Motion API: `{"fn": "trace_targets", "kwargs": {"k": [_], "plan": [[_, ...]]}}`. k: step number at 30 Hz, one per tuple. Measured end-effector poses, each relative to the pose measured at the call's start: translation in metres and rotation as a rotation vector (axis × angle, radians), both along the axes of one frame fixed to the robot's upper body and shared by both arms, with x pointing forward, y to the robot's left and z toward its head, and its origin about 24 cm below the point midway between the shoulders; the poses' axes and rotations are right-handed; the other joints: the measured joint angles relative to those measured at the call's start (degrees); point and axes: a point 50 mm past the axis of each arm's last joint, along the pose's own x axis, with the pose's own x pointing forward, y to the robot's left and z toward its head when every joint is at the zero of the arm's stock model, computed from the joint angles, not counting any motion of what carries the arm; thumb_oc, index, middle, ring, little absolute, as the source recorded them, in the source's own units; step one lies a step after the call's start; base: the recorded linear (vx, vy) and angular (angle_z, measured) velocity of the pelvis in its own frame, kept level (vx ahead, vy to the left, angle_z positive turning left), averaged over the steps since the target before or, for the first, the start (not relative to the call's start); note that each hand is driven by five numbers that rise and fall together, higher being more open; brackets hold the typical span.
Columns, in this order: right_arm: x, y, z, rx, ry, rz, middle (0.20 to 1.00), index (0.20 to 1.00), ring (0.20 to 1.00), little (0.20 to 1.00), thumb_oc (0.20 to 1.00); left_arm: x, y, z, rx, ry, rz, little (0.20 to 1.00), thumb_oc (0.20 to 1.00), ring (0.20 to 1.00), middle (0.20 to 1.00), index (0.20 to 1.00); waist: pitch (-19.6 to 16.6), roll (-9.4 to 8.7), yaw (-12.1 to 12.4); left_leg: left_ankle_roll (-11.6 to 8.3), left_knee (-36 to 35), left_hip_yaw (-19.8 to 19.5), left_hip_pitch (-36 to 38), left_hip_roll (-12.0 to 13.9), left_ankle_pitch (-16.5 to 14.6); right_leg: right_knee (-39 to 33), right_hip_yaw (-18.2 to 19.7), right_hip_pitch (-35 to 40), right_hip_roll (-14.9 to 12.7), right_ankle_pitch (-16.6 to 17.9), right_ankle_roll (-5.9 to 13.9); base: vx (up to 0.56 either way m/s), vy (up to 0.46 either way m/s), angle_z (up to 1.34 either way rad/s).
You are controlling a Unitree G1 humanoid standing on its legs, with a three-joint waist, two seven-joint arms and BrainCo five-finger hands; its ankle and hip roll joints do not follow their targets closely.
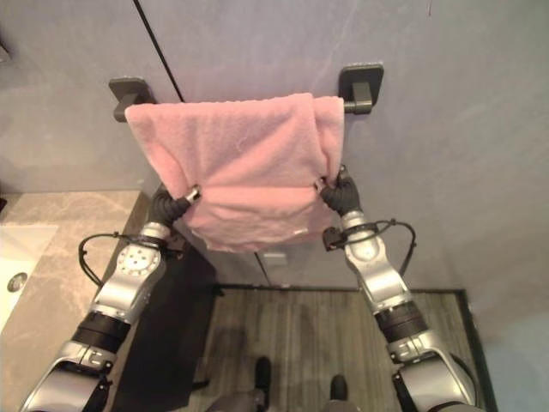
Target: Put brush and paste in cup on sink, flatten towel.
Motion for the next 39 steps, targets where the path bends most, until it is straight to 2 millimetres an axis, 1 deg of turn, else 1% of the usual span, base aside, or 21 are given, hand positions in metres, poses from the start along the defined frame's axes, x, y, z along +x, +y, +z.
{"fn": "trace_targets", "kwargs": {"k": [8,9,10,12,13,14,17,22,26,29,31,34,36,37,39], "plan": [[0.0,0.0,0.0,0.001,0.001,-0.002,0.2,0.2,0.2,0.2,0.2,0.0,0.0,0.0,0.026,-0.005,0.01,0.2,0.2,0.2,0.2,0.2,0.0,-0.01,-0.01,0.0,0.0,0.01,0.04,0.0,0.0,0.0,0.01,0.04,-0.01,0.0,0.0,0.0,0.0,0.0],[0.0,0.0,0.0,0.001,0.001,-0.002,0.2,0.2,0.2,0.2,0.2,0.0,0.0,0.0,0.027,-0.006,0.01,0.316,0.316,0.316,0.316,0.316,0.0,-0.01,-0.02,0.0,0.0,0.01,0.04,0.0,0.0,0.0,0.01,0.04,-0.01,0.0,0.0,0.0,0.0,0.0],[0.0,0.0,0.0,0.001,0.001,-0.002,0.2,0.2,0.2,0.2,0.2,0.0,0.001,0.0,0.027,-0.006,0.012,1.0,1.0,1.0,1.0,1.0,0.0,-0.01,-0.01,0.0,0.0,0.01,0.04,0.0,0.0,0.0,0.01,0.04,-0.01,0.0,0.0,0.0,0.0,0.0],[0.0,-0.002,0.0,0.005,0.0,-0.01,0.2,0.2,0.2,0.2,0.2,-0.001,0.004,0.0,0.024,-0.009,0.03,1.0,1.0,1.0,1.0,1.0,0.0,-0.01,-0.03,0.0,0.0,0.0,0.04,0.0,0.0,0.0,0.01,0.04,0.0,0.0,0.0,0.0,0.0,0.0],[0.0,-0.004,0.0,0.009,-0.001,-0.018,0.63,0.63,0.63,0.63,0.63,-0.002,0.007,0.0,0.022,-0.009,0.041,1.0,1.0,1.0,1.0,1.0,0.0,-0.01,-0.03,0.0,0.0,0.01,0.04,0.01,0.0,0.0,0.01,0.03,-0.01,0.0,0.0,0.0,0.0,0.0],[0.0,-0.007,0.0,0.013,-0.002,-0.031,1.0,1.0,1.0,1.0,1.0,-0.003,0.013,-0.001,0.012,-0.009,0.069,1.0,1.0,1.0,1.0,1.0,-0.01,-0.01,-0.07,0.01,0.0,0.02,0.04,0.0,0.0,0.0,0.01,0.03,-0.02,0.0,0.0,0.0,0.0,0.0],[-0.001,-0.011,0.0,0.022,-0.004,-0.057,1.0,1.0,1.0,1.0,1.0,-0.006,0.021,-0.004,0.0,-0.006,0.11,1.0,1.0,1.0,1.0,1.0,-0.01,-0.01,-0.06,0.0,0.0,0.01,0.04,0.01,0.0,0.0,0.01,0.04,-0.01,0.0,0.0,0.0,0.0,0.0],[-0.001,-0.012,-0.002,0.021,0.002,-0.059,1.0,1.0,1.0,1.0,1.0,-0.006,0.022,-0.004,0.0,-0.007,0.122,1.0,1.0,1.0,1.0,1.0,-0.02,-0.04,-0.03,0.01,0.0,0.01,0.05,0.0,0.0,0.0,0.02,0.04,-0.03,0.0,0.0,0.0,0.0,0.0],[-0.002,-0.013,-0.003,0.021,0.004,-0.06,1.0,1.0,1.0,1.0,1.0,-0.007,0.023,-0.004,0.035,-0.012,0.131,1.0,1.0,1.0,1.0,1.0,-0.03,-0.04,-0.04,0.01,-0.01,0.03,0.05,0.0,-0.01,0.0,0.03,0.04,-0.03,0.0,0.0,0.0,0.0,0.0],[-0.002,-0.013,-0.003,0.021,0.005,-0.06,1.0,1.0,1.0,1.0,1.0,-0.009,0.026,-0.008,0.033,-0.001,0.147,1.0,1.0,1.0,1.0,1.0,-0.03,-0.04,-0.04,0.01,-0.01,0.03,0.06,0.01,-0.01,0.0,0.04,0.04,-0.04,0.0,0.0,0.0,0.0,0.0],[-0.004,-0.015,-0.01,0.021,0.025,-0.068,1.0,1.0,1.0,1.0,1.0,-0.013,0.029,-0.016,0.037,0.025,0.155,1.0,1.0,1.0,1.0,1.0,-0.03,-0.04,0.0,0.01,-0.01,0.02,0.05,0.01,-0.01,0.0,0.06,0.03,-0.04,0.0,-0.01,0.0,0.0,0.0],[-0.007,-0.019,-0.016,0.023,0.045,-0.081,1.0,1.0,1.0,1.0,1.0,-0.016,0.031,-0.019,0.054,0.03,0.167,1.0,1.0,1.0,1.0,1.0,-0.03,-0.04,-0.03,0.01,-0.01,0.06,0.07,0.02,-0.02,0.0,0.07,0.03,-0.05,-0.01,0.0,0.0,0.0,0.0],[-0.01,-0.026,-0.021,0.029,0.06,-0.106,1.0,1.0,1.0,1.0,1.0,-0.019,0.036,-0.023,0.042,0.041,0.194,1.0,1.0,1.0,1.0,1.0,-0.04,-0.06,-0.09,0.01,-0.01,0.1,0.11,0.03,-0.02,0.0,0.1,0.04,-0.04,-0.01,0.0,0.0,0.0,0.0],[-0.013,-0.035,-0.028,0.037,0.078,-0.141,1.0,1.0,1.0,1.0,1.0,-0.025,0.039,-0.032,0.006,0.061,0.23,1.0,1.0,1.0,1.0,1.0,-0.08,-0.09,-0.09,0.01,0.0,0.14,0.16,0.02,-0.02,0.0,0.11,0.06,-0.05,-0.03,0.02,0.0,0.0,0.0],[-0.018,-0.044,-0.035,0.038,0.104,-0.179,1.0,1.0,1.0,1.0,1.0,-0.035,0.042,-0.047,-0.042,0.106,0.263,1.0,1.0,1.0,1.0,1.0,-0.09,-0.08,-0.14,0.07,0.0,0.16,0.31,0.0,-0.06,0.01,0.12,0.2,-0.07,-0.07,0.02,0.0,0.0,0.0]]}}
